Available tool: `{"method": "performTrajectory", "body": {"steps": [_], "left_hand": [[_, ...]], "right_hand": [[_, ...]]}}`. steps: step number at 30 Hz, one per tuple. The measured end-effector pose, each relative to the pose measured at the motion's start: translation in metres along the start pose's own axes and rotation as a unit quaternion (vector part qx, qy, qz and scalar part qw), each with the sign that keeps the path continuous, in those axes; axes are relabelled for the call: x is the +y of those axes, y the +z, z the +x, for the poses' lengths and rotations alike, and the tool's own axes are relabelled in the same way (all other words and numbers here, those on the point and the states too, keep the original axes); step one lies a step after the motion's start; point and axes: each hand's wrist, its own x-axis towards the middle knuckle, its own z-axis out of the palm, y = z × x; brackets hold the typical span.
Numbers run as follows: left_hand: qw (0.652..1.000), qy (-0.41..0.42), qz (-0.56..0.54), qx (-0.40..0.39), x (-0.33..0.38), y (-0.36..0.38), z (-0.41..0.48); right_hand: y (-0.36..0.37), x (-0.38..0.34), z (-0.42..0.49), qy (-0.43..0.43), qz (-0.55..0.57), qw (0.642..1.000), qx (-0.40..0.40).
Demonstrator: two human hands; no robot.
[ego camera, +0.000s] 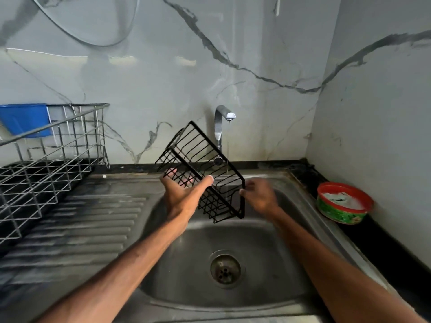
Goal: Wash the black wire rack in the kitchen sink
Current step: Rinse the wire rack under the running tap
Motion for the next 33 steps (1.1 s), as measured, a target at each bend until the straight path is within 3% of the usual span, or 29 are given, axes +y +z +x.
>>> {"method": "performTrajectory", "body": {"steps": [2, 4, 8, 14, 19, 22, 26, 33], "left_hand": [[0.998, 0.034, 0.056, -0.005, 0.003, -0.006, -0.004], [0.992, 0.077, 0.097, -0.012, 0.005, -0.009, -0.008], [0.988, 0.115, 0.098, -0.038, 0.002, -0.013, -0.002], [0.982, 0.14, 0.039, -0.121, 0.0, -0.017, 0.009], [0.972, 0.187, 0.028, -0.136, -0.001, -0.02, 0.014], [0.967, 0.201, 0.015, -0.153, -0.005, -0.019, 0.023], [0.967, 0.194, -0.013, -0.167, -0.007, -0.017, 0.024], [0.965, 0.201, 0.004, -0.17, -0.013, -0.024, 0.036]], "right_hand": [[-0.006, -0.002, 0.0, -0.086, -0.026, 0.996, 0.013], [-0.009, -0.001, -0.001, -0.146, -0.041, 0.984, -0.094], [0.005, 0.022, 0.005, -0.239, -0.278, 0.905, -0.217], [0.024, 0.031, -0.001, -0.3, -0.442, 0.826, -0.179], [0.04, 0.03, -0.005, -0.33, -0.435, 0.813, -0.201], [0.03, 0.03, -0.001, -0.335, -0.447, 0.814, -0.156], [0.021, 0.034, 0.001, -0.281, -0.524, 0.8, -0.085], [0.056, 0.02, -0.014, -0.351, -0.45, 0.788, -0.23]]}}
